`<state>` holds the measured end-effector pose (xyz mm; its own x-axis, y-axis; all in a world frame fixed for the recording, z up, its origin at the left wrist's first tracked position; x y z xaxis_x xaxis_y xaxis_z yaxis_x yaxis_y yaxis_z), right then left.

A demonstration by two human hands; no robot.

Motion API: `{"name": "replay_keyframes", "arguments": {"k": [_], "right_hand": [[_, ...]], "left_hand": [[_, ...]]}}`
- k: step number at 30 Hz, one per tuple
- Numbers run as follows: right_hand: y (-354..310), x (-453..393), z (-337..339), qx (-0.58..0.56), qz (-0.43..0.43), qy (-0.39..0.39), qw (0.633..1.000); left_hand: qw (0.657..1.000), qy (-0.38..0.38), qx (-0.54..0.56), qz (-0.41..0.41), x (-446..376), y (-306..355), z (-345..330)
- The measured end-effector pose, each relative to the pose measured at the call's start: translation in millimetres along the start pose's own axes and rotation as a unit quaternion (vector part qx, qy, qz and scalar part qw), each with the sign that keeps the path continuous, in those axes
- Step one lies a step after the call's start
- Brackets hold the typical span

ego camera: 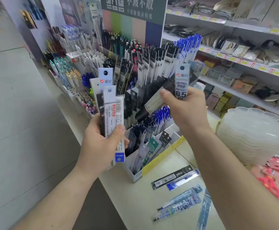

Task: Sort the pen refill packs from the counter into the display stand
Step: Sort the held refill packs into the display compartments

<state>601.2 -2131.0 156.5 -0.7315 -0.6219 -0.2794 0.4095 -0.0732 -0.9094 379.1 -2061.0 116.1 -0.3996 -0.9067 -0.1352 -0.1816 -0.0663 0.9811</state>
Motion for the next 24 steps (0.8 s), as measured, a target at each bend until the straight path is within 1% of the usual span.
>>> {"name": "replay_keyframes", "arguments": {"k": [3,5,12,18,21,23,24], "right_hand": [[1,-7,-17,0.03,0.011,-0.035,0.999],[4,-11,-24,0.045,0.014,-0.044,0.998],[1,-12,-28,0.115,0.045,-0.006,0.992],[0,-18,-19,0.117,0.03,0.03,0.992],[0,-13,-39,0.162,0.04,-0.002,0.986],[8,-11,-57,0.22,0.035,-0.052,0.974],[14,-10,-65,0.262,0.032,-0.081,0.961]], "left_hand": [[1.0,0.02,0.003,0.008,-2,0,7],[1.0,0.021,0.006,0.013,-2,-1,9],[1.0,0.012,-0.004,0.025,-1,1,9],[1.0,0.006,-0.002,0.029,-1,-1,9],[1.0,-0.004,-0.001,0.026,-1,-1,3],[1.0,-0.012,0.002,0.019,-2,0,-1],[1.0,-0.015,0.004,0.015,-3,1,-2]]}}
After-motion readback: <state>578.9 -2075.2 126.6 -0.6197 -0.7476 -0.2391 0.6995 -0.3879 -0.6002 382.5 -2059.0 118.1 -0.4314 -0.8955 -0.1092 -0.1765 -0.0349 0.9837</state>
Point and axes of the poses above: each hand's wrist, its own x-axis away from the middle knuckle, its own z-axis out of the back of the hand, y = z × x, the point moved 7 cm from there along -x, towards the middle knuckle, and after that the axes turned 10 degrees about x, right-handed, at the moved point
